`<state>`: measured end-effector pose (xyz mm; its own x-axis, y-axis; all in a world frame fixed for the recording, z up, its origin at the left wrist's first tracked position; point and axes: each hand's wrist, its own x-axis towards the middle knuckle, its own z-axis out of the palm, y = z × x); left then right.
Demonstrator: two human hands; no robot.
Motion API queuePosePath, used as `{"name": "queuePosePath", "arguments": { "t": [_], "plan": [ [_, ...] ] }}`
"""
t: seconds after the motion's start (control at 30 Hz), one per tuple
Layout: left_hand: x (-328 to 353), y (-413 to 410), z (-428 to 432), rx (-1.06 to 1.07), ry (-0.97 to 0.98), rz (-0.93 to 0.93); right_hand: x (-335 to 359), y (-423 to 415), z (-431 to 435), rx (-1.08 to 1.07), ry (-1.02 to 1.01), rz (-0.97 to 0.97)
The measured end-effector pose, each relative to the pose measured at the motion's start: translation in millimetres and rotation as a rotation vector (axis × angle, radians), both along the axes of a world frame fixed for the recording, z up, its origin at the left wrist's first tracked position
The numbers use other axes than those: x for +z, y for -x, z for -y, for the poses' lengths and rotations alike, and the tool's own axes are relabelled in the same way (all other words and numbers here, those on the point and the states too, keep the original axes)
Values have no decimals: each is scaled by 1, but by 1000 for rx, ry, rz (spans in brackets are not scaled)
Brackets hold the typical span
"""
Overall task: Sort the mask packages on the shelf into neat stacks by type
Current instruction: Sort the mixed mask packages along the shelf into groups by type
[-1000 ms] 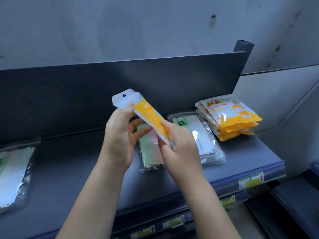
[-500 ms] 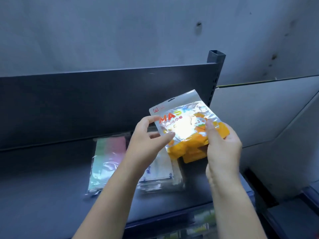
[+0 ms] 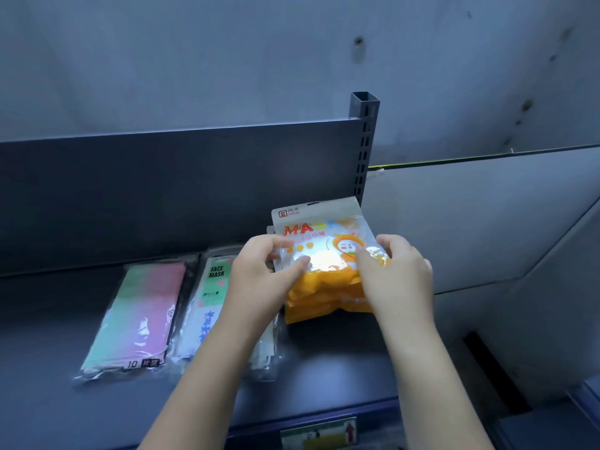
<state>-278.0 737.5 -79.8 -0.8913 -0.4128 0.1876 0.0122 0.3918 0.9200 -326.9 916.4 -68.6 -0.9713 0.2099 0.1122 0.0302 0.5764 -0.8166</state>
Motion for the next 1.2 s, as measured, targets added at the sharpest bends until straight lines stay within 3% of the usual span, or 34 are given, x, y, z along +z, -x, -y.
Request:
{"name": "queuePosePath", "arguments": {
  "t": [0.33, 0.43, 0.53, 0.83, 1.2],
  "plan": [
    [-4, 0, -3, 36, 112, -82, 0, 1, -2, 117, -111, -42],
    [-2, -1, -3, 20, 116, -93, -1, -5, 1, 84, -263, -174],
    [-1, -2, -2, 13, 153, -100, 0, -11, 7, 76, -290, -284],
    [4, -30, 32, 72, 650, -92, -1, -40, 56, 368, -322, -421],
    [15, -138, 178, 220, 857, 105, 1, -119, 205, 484, -278, -371]
  ]
}}
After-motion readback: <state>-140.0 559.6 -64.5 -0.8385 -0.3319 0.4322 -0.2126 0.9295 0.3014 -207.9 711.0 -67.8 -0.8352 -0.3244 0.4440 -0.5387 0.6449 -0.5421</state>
